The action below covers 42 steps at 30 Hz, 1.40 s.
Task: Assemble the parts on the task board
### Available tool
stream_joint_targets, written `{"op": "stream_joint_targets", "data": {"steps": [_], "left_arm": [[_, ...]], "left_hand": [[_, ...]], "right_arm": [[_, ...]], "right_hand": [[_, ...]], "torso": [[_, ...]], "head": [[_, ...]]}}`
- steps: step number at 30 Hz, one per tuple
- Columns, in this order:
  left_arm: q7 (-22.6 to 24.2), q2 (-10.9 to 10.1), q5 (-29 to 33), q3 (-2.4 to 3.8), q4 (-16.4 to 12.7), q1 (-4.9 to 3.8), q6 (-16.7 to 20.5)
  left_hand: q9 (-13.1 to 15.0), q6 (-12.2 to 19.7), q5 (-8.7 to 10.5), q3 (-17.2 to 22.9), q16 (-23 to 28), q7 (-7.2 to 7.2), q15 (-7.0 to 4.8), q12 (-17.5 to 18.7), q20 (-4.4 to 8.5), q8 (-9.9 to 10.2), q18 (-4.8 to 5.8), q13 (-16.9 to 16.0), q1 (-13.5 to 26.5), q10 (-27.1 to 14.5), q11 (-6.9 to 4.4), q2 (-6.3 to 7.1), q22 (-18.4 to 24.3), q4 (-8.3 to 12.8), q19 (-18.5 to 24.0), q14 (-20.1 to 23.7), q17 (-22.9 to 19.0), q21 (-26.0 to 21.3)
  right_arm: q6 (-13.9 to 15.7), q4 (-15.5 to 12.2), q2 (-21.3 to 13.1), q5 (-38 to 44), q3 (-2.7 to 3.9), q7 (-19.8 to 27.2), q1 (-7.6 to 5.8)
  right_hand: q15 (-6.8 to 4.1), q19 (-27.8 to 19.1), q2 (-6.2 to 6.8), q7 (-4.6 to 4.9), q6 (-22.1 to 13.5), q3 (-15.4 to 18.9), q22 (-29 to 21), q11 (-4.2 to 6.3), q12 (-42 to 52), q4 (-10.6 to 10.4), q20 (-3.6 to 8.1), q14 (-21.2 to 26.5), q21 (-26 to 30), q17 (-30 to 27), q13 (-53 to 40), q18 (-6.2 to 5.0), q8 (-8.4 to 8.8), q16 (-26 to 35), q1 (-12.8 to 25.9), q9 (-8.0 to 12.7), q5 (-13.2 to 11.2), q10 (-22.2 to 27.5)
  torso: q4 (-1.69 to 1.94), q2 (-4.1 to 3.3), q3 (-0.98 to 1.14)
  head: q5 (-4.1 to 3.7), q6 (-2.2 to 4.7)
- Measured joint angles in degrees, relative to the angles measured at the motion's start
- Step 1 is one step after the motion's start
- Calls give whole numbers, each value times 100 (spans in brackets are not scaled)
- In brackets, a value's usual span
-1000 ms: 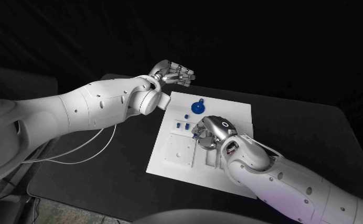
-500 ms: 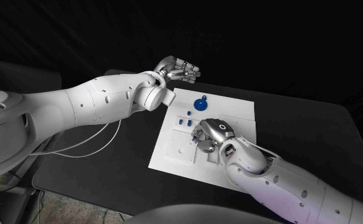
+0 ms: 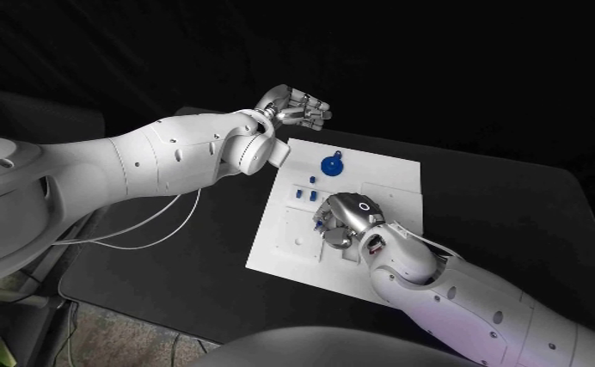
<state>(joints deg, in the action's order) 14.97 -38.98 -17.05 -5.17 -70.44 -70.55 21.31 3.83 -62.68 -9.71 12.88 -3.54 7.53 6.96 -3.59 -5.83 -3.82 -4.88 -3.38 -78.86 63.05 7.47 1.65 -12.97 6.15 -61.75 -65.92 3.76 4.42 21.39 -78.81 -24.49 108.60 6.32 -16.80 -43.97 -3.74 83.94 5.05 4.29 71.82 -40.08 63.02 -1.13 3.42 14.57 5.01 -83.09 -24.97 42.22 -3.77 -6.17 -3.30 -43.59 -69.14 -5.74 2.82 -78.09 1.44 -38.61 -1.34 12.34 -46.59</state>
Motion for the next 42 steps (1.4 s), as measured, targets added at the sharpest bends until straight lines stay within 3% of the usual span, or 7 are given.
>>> {"op": "stream_joint_targets", "data": {"steps": [19,30,34,36,38,42], "left_arm": [[-12,5,2,0,1,0,-8],[-21,9,3,0,4,0,-13],[-25,13,3,0,5,0,-17],[-27,14,3,0,7,0,-19],[-29,15,3,0,8,0,-20],[-33,14,4,0,9,0,-21]], "left_hand": [[0,-1,0,0,0,1,0,0,0,0,0,0,0,0,0,0,14,0,0,0,0,0],[0,-1,0,-1,0,2,0,0,0,0,0,0,0,0,0,0,14,1,0,0,0,0],[0,-1,0,-3,0,2,0,0,0,0,0,0,0,0,0,0,14,3,0,0,0,0],[0,-2,0,-3,0,2,0,0,0,0,0,0,0,0,0,0,14,3,0,0,0,0],[0,-3,0,7,0,3,0,0,0,0,0,0,0,0,0,0,24,-7,0,0,0,0],[0,-3,0,13,0,3,0,0,0,0,0,0,0,0,0,0,37,-13,0,0,0,0]], "right_arm": [[-42,104,86,16,-48,-3,-2],[-69,134,124,27,-115,-30,-13],[-87,139,140,39,-135,-59,-23],[-103,141,147,43,-149,-71,-29],[-114,147,147,43,-166,-80,-30],[-105,149,139,29,-180,-85,-35]], "right_hand": [[0,0,1,15,11,16,25,-1,-3,15,-1,0,-8,-1,1,-2,-19,0,0,16,-16,1],[0,1,2,21,2,32,24,-1,-4,31,-2,0,55,-4,4,-4,-16,23,0,17,-8,1],[1,1,94,21,1,329,7,2,2,-28,-2,1,131,-17,-12,-6,-14,23,92,18,424,61],[1,1,106,21,-63,587,-27,-24,3,-101,-2,2,194,-27,-8,-38,-14,23,105,33,496,126],[1,1,142,35,-181,708,-48,-51,3,-157,-3,2,202,-30,6,-47,-14,23,142,63,441,212],[2,0,211,84,-453,865,-110,-99,4,-259,-3,0,300,-72,12,-91,-40,29,167,164,111,273]], "torso": [[3,3,-5],[1,3,-4],[0,3,-6],[0,3,-6],[-1,3,-6],[-3,4,-6]], "head": [[46,-44],[53,-58],[47,-62],[46,-63],[42,-65],[38,-71]]}}
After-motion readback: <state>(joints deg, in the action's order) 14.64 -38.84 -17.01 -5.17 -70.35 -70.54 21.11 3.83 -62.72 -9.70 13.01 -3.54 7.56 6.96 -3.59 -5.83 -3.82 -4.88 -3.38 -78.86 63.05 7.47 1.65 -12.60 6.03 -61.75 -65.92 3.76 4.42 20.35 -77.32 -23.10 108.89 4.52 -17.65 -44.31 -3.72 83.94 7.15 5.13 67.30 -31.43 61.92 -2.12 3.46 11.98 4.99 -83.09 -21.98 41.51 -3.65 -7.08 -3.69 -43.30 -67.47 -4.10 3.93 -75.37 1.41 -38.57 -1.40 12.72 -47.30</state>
